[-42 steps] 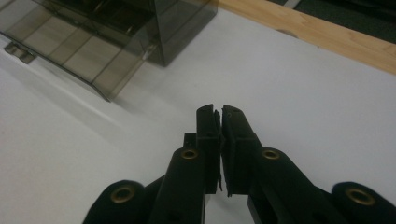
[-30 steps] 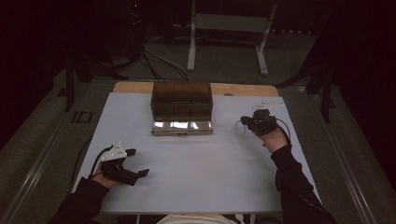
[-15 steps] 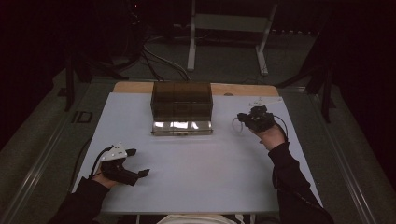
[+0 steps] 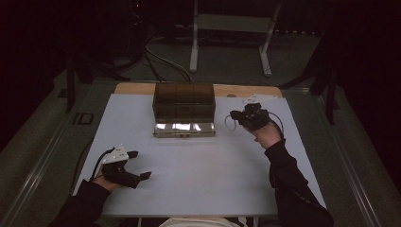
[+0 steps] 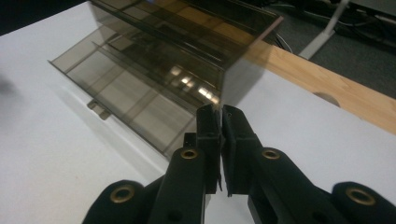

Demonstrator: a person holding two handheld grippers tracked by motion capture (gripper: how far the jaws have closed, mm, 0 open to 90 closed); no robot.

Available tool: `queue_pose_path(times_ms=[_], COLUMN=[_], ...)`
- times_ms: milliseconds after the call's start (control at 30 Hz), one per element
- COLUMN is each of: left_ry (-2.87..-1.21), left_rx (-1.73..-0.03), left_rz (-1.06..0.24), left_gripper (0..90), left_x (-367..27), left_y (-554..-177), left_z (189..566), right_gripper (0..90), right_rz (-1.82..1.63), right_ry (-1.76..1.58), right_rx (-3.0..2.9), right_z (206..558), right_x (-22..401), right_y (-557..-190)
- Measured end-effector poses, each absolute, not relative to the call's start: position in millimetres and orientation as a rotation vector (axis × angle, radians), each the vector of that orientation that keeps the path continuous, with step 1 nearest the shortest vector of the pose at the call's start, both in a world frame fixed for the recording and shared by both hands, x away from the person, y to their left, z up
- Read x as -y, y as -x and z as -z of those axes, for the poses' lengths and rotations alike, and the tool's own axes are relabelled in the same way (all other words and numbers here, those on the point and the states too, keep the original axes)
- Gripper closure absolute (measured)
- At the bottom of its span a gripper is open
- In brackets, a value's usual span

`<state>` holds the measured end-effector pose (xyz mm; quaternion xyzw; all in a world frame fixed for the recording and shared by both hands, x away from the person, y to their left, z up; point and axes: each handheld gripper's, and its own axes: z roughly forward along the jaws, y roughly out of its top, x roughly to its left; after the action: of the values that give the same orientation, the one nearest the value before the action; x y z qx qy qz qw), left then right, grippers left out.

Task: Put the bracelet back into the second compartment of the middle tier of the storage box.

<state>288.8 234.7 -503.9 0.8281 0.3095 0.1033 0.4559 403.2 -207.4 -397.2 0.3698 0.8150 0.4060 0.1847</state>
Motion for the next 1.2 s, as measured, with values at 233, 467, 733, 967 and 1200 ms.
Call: queue_pose_path(times_ms=[233, 467, 733, 967, 1200], left_ry=[-2.040, -2.038, -2.036, -2.039, -2.036], left_rx=[-0.760, -0.760, -0.761, -0.759, -0.757], left_rz=[-0.253, -0.252, -0.251, -0.251, -0.250], left_gripper=[2.0, 2.0, 2.0, 2.0, 2.0], left_x=[-235, -235, -235, -235, -236], left_y=[-289, -289, -288, -288, -288], left_z=[504, 503, 503, 503, 503], right_gripper=[86.5, 86.5, 86.5, 86.5, 86.5], right_rz=[-1.167, -1.202, -1.211, -1.221, -1.222], right_ry=[-0.995, -0.952, -0.920, -0.902, -0.866], right_rx=[-2.317, -2.321, -2.334, -2.345, -2.359], right_z=[390, 384, 380, 378, 373], right_x=[190, 175, 161, 151, 138], right_y=[-404, -406, -409, -411, -414])
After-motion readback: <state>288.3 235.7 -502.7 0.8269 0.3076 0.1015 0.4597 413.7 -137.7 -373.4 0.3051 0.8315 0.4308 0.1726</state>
